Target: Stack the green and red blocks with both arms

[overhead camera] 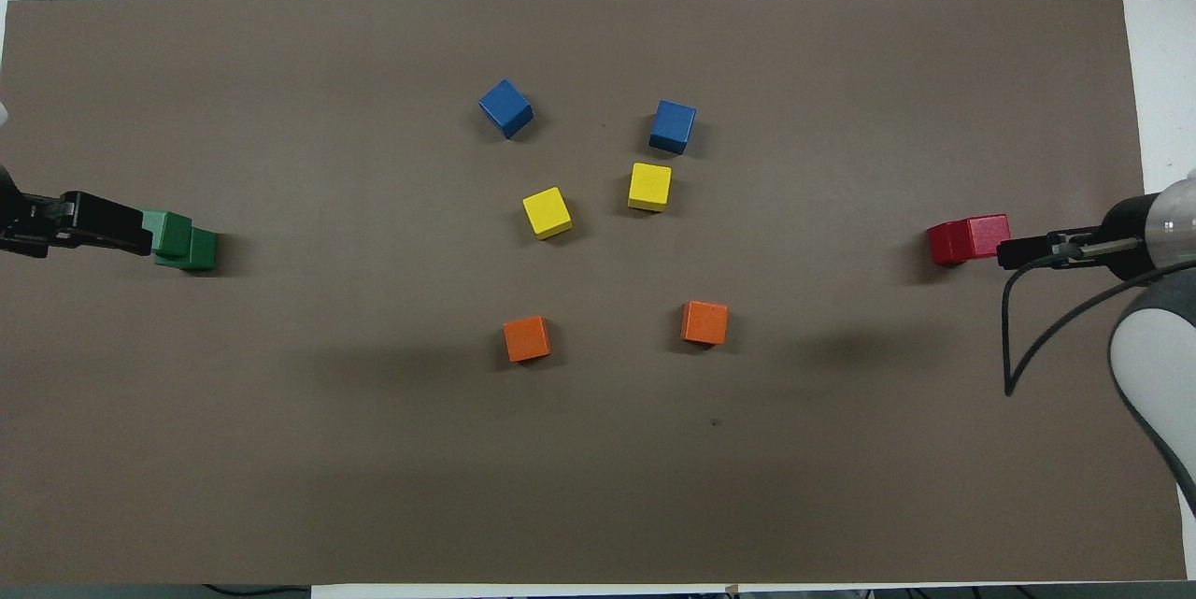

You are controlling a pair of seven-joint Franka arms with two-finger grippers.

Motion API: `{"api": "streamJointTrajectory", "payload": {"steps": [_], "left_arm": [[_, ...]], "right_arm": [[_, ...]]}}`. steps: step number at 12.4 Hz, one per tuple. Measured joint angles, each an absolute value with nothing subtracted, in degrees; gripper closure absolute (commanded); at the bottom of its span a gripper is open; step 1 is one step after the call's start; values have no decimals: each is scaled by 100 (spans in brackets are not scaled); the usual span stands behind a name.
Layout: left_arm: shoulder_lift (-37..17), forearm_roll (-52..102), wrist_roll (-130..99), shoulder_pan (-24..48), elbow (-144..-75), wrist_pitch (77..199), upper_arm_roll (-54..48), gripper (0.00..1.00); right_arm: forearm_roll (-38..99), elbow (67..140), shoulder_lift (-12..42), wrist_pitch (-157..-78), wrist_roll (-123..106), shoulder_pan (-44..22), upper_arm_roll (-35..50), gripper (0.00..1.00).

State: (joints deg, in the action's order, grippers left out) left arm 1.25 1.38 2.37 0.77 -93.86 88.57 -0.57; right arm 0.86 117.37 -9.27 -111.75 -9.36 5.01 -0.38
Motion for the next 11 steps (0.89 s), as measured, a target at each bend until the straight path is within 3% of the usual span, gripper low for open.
{"api": "streamJointTrajectory", "payload": {"steps": [4, 11], "left_arm": [[126, 136, 237, 76, -9385, 8852, -20, 0], [126, 136, 237, 76, -9385, 8851, -18, 0]], "right_arm": [[74, 10428, -763, -9691, -728, 501, -38, 0], [4, 10116, -453, -9607, -668, 501, -40, 0]]}}
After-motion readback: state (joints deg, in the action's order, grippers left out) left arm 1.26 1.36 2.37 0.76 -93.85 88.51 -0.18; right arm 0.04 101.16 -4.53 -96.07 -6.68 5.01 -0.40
